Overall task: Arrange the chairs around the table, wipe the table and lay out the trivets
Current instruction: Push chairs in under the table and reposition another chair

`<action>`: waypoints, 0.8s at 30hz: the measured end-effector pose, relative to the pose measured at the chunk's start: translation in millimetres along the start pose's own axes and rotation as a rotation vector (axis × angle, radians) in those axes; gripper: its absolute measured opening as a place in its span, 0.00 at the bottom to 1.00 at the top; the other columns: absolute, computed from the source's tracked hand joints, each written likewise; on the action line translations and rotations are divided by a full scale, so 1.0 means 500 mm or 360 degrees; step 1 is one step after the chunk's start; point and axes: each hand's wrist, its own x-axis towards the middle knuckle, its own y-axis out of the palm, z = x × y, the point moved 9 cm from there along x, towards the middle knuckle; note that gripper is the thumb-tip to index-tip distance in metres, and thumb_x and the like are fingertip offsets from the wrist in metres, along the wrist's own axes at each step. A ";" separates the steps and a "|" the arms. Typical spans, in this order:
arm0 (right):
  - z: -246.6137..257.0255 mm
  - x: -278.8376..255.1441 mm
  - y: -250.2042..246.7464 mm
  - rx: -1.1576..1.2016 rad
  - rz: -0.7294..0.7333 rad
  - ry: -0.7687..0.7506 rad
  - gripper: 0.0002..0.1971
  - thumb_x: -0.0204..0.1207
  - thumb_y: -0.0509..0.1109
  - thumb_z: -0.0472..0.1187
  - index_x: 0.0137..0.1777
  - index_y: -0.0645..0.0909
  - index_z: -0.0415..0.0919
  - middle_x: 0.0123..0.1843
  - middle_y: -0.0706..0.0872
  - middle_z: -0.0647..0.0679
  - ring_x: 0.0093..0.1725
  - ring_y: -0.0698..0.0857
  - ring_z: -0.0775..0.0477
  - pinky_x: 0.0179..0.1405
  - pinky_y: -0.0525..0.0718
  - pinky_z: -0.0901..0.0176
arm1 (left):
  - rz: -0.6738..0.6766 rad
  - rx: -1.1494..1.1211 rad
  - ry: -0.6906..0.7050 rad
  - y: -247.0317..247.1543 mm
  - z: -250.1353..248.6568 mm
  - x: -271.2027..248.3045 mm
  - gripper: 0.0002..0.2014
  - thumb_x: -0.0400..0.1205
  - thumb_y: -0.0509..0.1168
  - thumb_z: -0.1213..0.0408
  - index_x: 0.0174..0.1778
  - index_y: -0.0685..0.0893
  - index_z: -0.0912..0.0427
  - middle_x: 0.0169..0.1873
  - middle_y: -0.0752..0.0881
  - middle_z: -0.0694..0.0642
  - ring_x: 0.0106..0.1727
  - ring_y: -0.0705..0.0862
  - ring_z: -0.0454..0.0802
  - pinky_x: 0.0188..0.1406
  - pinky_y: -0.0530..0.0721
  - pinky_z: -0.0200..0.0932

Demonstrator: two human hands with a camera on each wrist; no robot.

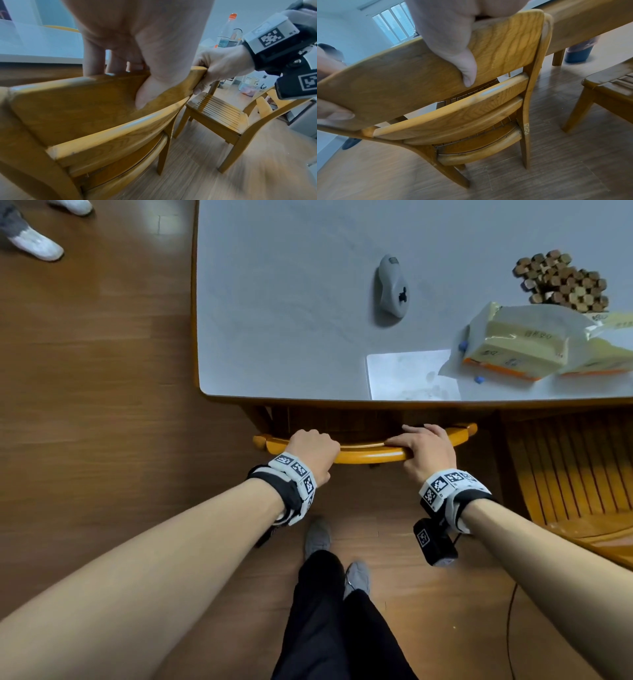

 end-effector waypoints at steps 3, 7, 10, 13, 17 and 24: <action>0.002 -0.010 -0.018 0.0029 -0.0093 0.0091 0.21 0.71 0.74 0.34 0.62 0.87 0.54 0.59 0.89 0.52 0.64 0.80 0.45 0.73 0.66 0.52 | 0.0003 -0.0008 -0.0008 -0.001 -0.001 0.000 0.06 0.81 0.66 0.57 0.48 0.79 0.56 0.38 0.78 0.53 0.39 0.75 0.52 0.40 0.74 0.47; 0.002 -0.018 -0.021 0.0020 -0.0061 0.0200 0.23 0.73 0.71 0.32 0.64 0.85 0.55 0.57 0.89 0.50 0.61 0.79 0.42 0.68 0.70 0.54 | 0.0009 -0.0022 -0.0014 -0.001 0.005 -0.003 0.07 0.82 0.66 0.58 0.49 0.81 0.57 0.38 0.78 0.53 0.39 0.75 0.52 0.39 0.73 0.47; -0.005 -0.019 -0.011 0.0025 -0.0027 0.0230 0.25 0.73 0.70 0.32 0.65 0.84 0.59 0.55 0.88 0.49 0.60 0.78 0.41 0.62 0.72 0.54 | 0.0021 -0.0009 -0.0004 0.007 0.010 0.000 0.08 0.81 0.66 0.57 0.51 0.81 0.57 0.40 0.80 0.54 0.40 0.75 0.52 0.40 0.73 0.47; -0.007 -0.022 0.001 0.0005 -0.0028 0.0240 0.24 0.74 0.68 0.32 0.65 0.84 0.58 0.54 0.87 0.49 0.59 0.78 0.40 0.61 0.72 0.55 | 0.0037 -0.0001 0.0014 0.019 0.013 0.005 0.07 0.81 0.66 0.57 0.50 0.81 0.56 0.39 0.78 0.53 0.40 0.74 0.52 0.40 0.73 0.48; -0.006 -0.020 0.003 0.0021 -0.0049 0.0205 0.24 0.74 0.68 0.33 0.65 0.84 0.58 0.55 0.87 0.50 0.57 0.79 0.42 0.62 0.69 0.57 | 0.0025 0.0006 -0.0005 0.021 0.016 0.013 0.07 0.80 0.66 0.56 0.50 0.82 0.54 0.39 0.78 0.52 0.40 0.74 0.52 0.41 0.74 0.47; 0.002 -0.015 0.006 -0.0040 0.0021 0.0066 0.25 0.75 0.69 0.34 0.69 0.81 0.57 0.60 0.87 0.53 0.58 0.79 0.46 0.63 0.70 0.53 | 0.0042 -0.0039 -0.0066 0.017 0.018 0.010 0.06 0.79 0.67 0.59 0.48 0.81 0.55 0.38 0.79 0.52 0.40 0.75 0.52 0.42 0.73 0.47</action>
